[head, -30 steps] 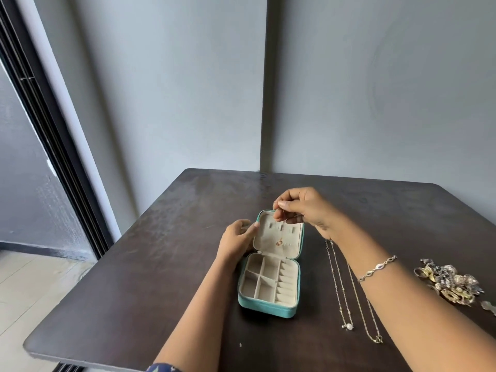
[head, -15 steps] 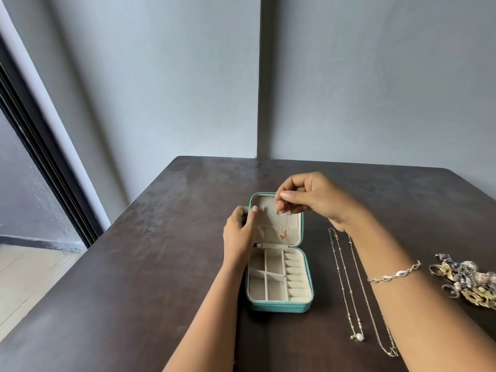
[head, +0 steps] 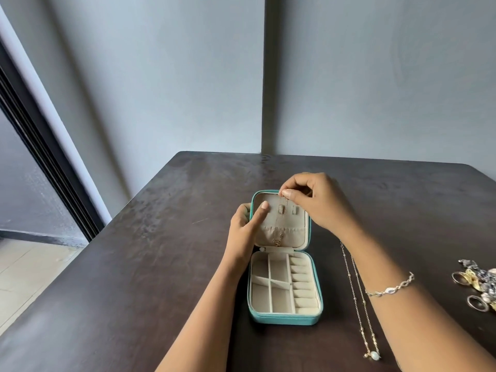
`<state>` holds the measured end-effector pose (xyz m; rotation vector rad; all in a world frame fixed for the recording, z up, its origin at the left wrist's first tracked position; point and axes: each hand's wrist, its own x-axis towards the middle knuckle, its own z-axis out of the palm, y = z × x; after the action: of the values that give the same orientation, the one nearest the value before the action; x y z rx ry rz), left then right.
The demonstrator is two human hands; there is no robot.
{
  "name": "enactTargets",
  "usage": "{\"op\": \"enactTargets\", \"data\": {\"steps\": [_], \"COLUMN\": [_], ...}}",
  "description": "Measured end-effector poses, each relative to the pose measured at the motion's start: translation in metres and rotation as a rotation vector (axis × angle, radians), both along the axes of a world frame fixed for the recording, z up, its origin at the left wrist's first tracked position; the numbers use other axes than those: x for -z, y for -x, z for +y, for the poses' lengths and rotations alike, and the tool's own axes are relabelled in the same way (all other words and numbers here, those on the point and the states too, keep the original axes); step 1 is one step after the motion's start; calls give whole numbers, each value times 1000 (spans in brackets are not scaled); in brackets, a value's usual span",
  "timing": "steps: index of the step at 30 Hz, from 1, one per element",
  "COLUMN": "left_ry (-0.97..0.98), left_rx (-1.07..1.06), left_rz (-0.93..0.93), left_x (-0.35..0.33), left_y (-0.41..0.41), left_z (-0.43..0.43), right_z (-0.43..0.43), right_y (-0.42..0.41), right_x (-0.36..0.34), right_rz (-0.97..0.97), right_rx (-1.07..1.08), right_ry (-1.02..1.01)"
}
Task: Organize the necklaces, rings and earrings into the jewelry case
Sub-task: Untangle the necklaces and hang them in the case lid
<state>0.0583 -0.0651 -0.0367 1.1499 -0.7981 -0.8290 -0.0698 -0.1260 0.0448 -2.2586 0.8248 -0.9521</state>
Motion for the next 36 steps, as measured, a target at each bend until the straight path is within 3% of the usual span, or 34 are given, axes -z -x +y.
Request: {"op": "enactTargets", "data": {"steps": [12,23,36], "left_ry": [45,51,77], "left_rx": [36,17,-37], "left_rz": [-61,-88,-146], "left_x": [6,12,13], "left_y": [-3,-6,-5], "left_z": [-9,-17,-19], "right_z": [-19,-20,-20], "right_y": [-9,-13,-15], "right_x": [31,34,48], "right_rz": [36,64,97], "right_rx": [51,-25,159], "right_ry": [549,739,1100]}}
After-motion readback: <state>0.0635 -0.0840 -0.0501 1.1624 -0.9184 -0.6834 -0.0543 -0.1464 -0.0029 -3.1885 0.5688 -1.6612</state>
